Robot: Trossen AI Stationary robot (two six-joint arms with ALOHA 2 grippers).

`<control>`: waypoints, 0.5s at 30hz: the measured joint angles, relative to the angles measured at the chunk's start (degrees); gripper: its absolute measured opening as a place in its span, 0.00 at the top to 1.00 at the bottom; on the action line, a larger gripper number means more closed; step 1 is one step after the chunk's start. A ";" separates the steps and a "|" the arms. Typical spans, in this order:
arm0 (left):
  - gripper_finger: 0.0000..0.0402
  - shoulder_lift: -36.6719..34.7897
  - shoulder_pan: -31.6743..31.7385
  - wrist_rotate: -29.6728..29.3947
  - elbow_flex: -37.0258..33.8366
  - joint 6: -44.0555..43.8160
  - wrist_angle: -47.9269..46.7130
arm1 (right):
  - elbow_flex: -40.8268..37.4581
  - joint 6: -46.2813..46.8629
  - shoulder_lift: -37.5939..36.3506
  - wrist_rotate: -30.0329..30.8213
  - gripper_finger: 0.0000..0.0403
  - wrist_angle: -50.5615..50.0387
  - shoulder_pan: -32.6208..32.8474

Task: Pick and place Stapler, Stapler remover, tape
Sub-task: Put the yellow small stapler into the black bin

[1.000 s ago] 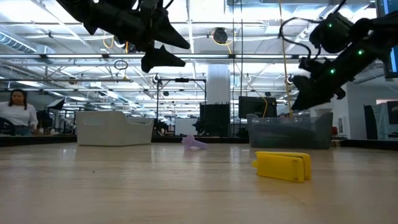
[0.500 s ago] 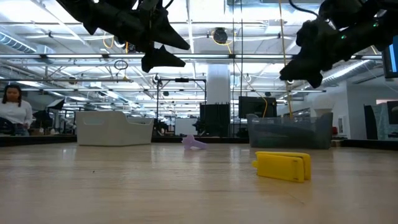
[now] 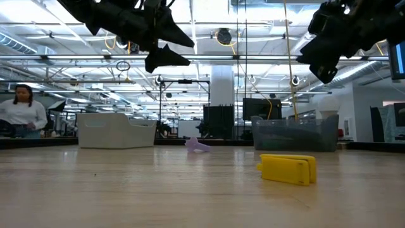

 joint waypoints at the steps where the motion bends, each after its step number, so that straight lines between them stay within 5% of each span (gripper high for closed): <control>1: 0.34 0.00 -0.10 0.02 0.00 -1.80 0.68 | 0.00 0.11 -0.18 0.05 0.80 -0.01 0.35; 9: 0.34 0.07 -5.00 0.79 1.75 -2.71 2.49 | -2.86 4.31 -4.46 0.11 0.80 0.03 0.93; 15: 0.34 0.07 -12.16 -8.30 9.79 -0.72 -12.50 | -6.62 6.63 -9.16 1.97 0.80 -0.09 0.91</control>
